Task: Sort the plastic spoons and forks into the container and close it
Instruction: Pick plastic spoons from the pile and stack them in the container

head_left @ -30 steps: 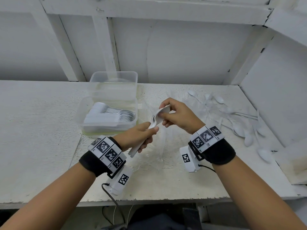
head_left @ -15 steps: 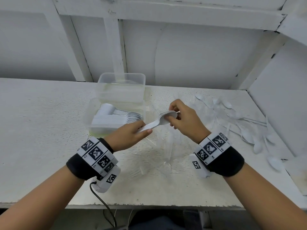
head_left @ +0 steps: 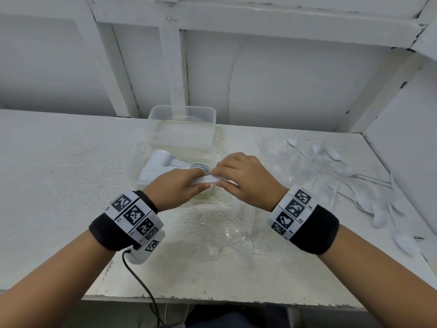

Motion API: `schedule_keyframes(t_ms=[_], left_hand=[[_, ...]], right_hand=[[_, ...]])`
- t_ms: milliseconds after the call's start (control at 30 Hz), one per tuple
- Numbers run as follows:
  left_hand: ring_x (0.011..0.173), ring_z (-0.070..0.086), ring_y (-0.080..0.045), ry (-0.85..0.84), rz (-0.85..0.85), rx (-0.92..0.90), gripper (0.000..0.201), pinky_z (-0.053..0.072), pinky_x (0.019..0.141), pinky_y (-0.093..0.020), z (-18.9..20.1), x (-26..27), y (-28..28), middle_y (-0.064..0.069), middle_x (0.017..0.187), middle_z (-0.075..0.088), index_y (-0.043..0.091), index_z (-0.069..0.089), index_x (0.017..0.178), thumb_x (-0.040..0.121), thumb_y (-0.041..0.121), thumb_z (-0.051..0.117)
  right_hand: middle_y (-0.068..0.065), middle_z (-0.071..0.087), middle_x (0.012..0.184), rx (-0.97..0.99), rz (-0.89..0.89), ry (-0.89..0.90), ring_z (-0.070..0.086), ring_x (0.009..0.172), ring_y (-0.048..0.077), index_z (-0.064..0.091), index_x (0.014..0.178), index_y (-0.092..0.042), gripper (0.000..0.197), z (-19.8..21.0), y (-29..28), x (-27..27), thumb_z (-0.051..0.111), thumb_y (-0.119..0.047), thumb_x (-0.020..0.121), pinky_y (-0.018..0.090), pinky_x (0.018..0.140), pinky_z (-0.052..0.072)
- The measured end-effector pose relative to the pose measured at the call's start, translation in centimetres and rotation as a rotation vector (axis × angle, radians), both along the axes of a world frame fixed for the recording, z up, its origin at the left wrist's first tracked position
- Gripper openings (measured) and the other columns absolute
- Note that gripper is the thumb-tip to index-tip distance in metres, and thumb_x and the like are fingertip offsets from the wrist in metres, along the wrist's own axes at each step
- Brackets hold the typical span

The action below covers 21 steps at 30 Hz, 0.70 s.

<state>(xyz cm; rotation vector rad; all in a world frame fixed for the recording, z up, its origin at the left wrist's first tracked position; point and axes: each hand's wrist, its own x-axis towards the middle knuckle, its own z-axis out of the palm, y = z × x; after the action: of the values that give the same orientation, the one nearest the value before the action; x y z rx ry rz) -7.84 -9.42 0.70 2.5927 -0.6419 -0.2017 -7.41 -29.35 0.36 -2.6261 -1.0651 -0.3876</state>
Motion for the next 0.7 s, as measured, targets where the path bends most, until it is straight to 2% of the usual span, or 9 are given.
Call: schedule_keyframes(t_ms=[100,200,267,333,400,467,567,700], left_hand=[[0.08,0.054,-0.017,-0.003,0.027,-0.022,0.028,0.042,0.073,-0.03,0.0,0.3,0.8,0.003,0.082,0.059,0.015,0.057,0.106,0.092,0.038,0.05],[0.083,0.053,-0.014,-0.014,0.104,-0.136,0.034,0.038,0.072,-0.023,-0.4,0.9,1.8,0.008,0.085,0.056,0.012,0.055,0.117,0.091,0.033,0.056],[0.088,0.049,-0.01,-0.089,0.198,-0.2,0.043,0.034,0.076,-0.019,-0.7,1.5,2.8,0.005,0.096,0.051,0.01,0.048,0.127,0.091,0.032,0.055],[0.094,0.049,-0.012,-0.151,0.286,-0.206,0.041,0.034,0.08,-0.019,-1.1,2.3,3.9,-0.001,0.106,0.05,0.007,0.045,0.128,0.093,0.029,0.052],[0.1,0.053,-0.018,-0.172,0.312,-0.138,0.033,0.036,0.082,-0.022,-1.6,3.0,4.7,-0.008,0.113,0.054,0.005,0.05,0.122,0.096,0.023,0.048],[0.107,0.054,-0.026,-0.171,0.264,-0.019,0.028,0.041,0.087,-0.029,-2.3,3.6,4.9,-0.012,0.121,0.055,0.003,0.057,0.118,0.096,0.018,0.047],[0.119,0.05,-0.028,-0.148,0.159,0.171,0.035,0.042,0.092,-0.039,-3.3,4.0,4.7,-0.01,0.135,0.049,0.005,0.054,0.127,0.097,0.018,0.043],[0.119,0.049,-0.028,-0.095,0.123,0.287,0.04,0.039,0.094,-0.039,-3.7,4.1,4.4,-0.008,0.135,0.049,0.01,0.051,0.132,0.1,0.026,0.031]], right_hand=[[-0.001,0.07,0.087,0.002,0.048,-0.019,0.066,0.078,0.025,0.071,0.092,-0.015,0.034,0.3,1.1,0.5,0.043,-0.033,0.083,0.039,0.059,0.05],[0.002,0.07,0.087,-0.059,0.043,-0.03,0.065,0.078,0.026,0.07,0.093,-0.013,0.031,0.3,1.2,1.5,0.047,-0.032,0.084,0.037,0.059,0.048],[0.006,0.068,0.1,-0.085,-0.046,0.026,0.062,0.092,0.029,0.067,0.106,-0.012,0.028,0.9,1.1,2.7,0.051,-0.028,0.09,0.042,0.072,0.047],[0.004,0.061,0.118,-0.115,-0.182,0.142,0.054,0.109,0.025,0.059,0.122,-0.014,0.032,1.4,0.9,4.2,0.047,-0.028,0.096,0.04,0.088,0.042],[0.003,0.059,0.124,-0.048,-0.272,0.236,0.052,0.113,0.022,0.056,0.126,-0.015,0.034,1.8,1.3,5.4,0.048,-0.028,0.095,0.037,0.094,0.041],[0.006,0.059,0.123,0.073,-0.29,0.297,0.053,0.113,0.021,0.058,0.124,-0.012,0.033,1.7,2.5,6.6,0.052,-0.025,0.094,0.033,0.096,0.041],[0.009,0.057,0.119,0.151,-0.245,0.371,0.054,0.11,0.021,0.06,0.12,-0.01,0.032,1.4,4.9,7.9,0.056,-0.022,0.092,0.026,0.094,0.038],[0.009,0.063,0.115,0.239,-0.189,0.445,0.057,0.108,0.021,0.063,0.116,-0.008,0.03,0.7,7.5,9.2,0.061,-0.02,0.089,0.024,0.094,0.039]])
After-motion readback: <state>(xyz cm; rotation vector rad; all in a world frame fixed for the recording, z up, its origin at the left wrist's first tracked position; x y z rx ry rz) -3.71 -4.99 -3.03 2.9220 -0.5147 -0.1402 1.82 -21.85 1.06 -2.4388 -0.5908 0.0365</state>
